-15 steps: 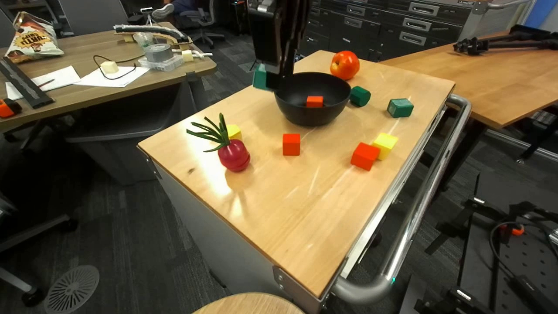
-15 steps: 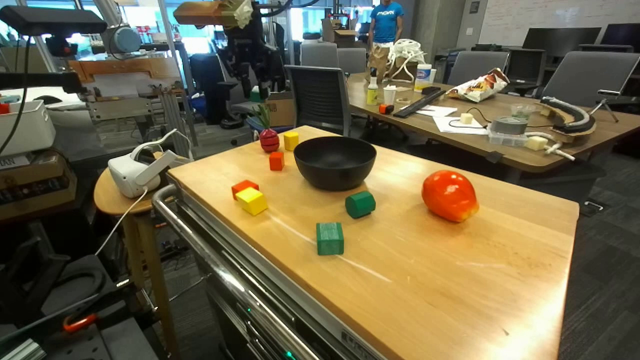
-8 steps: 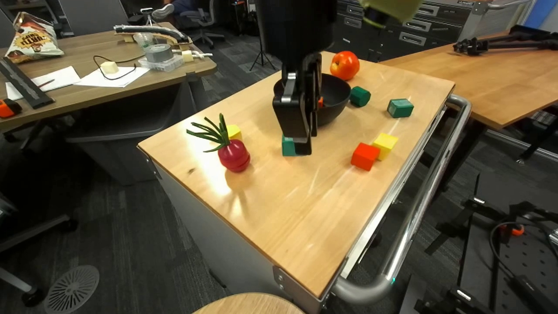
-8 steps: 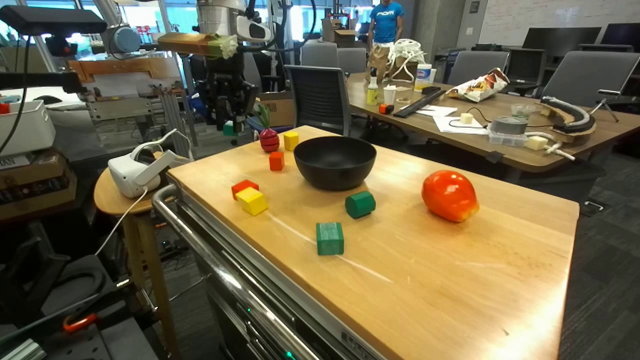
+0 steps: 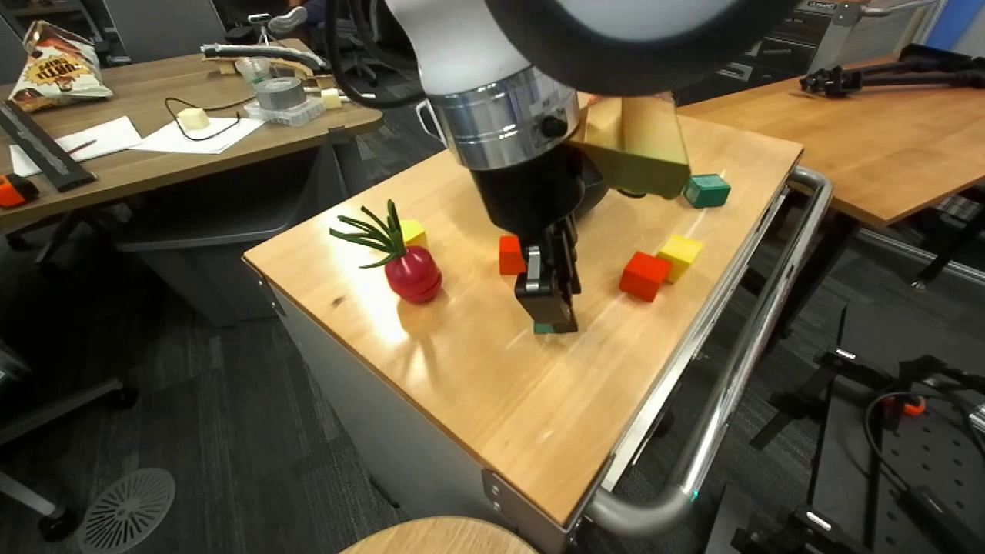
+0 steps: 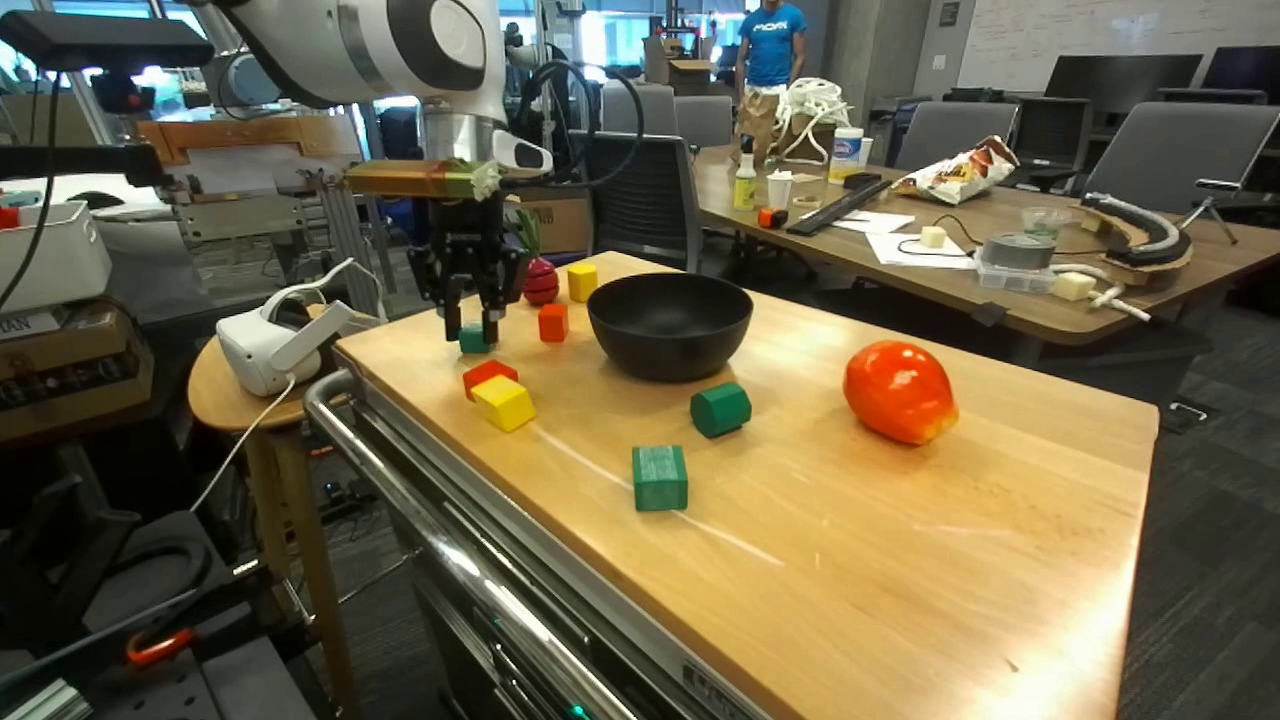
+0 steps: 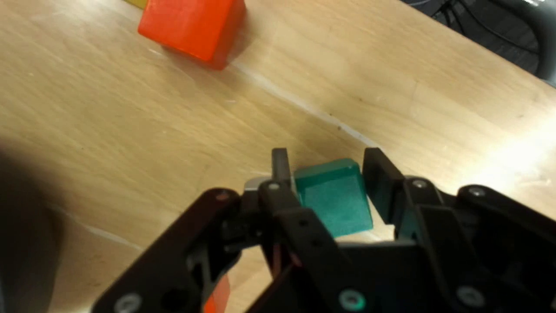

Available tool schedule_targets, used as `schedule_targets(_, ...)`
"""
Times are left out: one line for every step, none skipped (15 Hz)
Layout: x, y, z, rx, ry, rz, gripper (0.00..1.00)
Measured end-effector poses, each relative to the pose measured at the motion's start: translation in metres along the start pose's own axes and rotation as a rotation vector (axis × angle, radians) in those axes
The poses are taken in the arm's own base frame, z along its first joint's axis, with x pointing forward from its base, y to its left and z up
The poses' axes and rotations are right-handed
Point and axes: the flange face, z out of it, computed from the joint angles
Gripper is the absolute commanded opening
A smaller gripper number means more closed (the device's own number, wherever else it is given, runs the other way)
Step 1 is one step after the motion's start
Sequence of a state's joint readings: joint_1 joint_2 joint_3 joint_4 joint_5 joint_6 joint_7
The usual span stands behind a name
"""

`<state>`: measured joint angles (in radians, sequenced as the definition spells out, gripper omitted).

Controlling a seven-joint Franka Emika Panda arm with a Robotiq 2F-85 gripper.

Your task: Move the apple to the other side of the bowl and take all the items out of the bowl

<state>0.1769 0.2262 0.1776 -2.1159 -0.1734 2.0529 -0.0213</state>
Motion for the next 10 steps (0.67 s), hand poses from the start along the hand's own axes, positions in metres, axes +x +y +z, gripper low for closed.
schedule_targets(0.001,0.000,0.003,-0.013,-0.001,-0.009,0.88)
schedule_targets(0.002,0.001,0.002,-0.024,0.011,-0.014,0.94)
schedule_targets(0.002,0.002,-0.003,-0.034,0.031,-0.017,0.99)
schedule_targets(0.002,0.004,-0.014,-0.045,0.068,-0.019,1.00)
schedule_targets(0.000,0.006,-0.030,-0.059,0.113,-0.020,1.00)
schedule_targets(-0.005,0.009,-0.051,-0.073,0.159,-0.018,1.00)
schedule_targets(-0.012,0.012,-0.074,-0.086,0.208,-0.013,1.00)
schedule_targets(-0.021,0.016,-0.098,-0.101,0.258,-0.003,1.00)
schedule_targets(-0.032,0.022,-0.122,-0.115,0.307,0.007,1.00)
schedule_targets(-0.044,0.029,-0.144,-0.132,0.357,0.020,1.00)
